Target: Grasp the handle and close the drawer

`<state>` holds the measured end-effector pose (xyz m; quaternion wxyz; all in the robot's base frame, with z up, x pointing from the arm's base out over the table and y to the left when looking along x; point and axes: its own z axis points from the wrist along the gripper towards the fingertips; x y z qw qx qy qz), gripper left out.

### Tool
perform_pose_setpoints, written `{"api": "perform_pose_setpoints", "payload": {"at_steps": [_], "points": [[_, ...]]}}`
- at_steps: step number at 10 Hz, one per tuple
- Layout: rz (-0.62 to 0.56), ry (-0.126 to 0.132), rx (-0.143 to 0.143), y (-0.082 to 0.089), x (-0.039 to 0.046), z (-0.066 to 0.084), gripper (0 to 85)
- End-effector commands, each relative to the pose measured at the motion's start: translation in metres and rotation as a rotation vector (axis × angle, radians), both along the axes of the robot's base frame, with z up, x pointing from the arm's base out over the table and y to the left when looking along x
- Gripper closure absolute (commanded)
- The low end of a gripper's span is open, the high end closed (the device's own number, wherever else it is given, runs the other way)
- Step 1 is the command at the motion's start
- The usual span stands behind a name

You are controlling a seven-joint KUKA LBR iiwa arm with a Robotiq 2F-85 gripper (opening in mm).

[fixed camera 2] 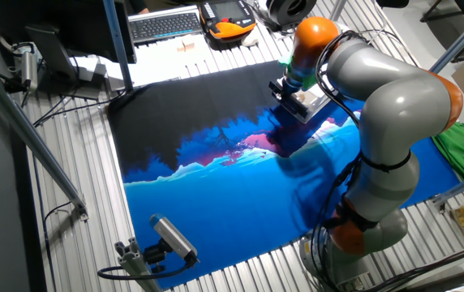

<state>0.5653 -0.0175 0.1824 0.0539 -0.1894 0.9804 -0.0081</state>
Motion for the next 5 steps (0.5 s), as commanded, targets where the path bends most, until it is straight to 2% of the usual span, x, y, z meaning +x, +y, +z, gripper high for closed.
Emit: {"api": "perform_pose_setpoints", "payload": {"at_steps": [1, 5], "points": [[0.005, 0.005, 0.000, -0.0020, 0.0009, 0.0009, 85.0], [0.020, 0.011, 0.001, -0.0070, 0.0035, 0.0025, 85.0]]}}
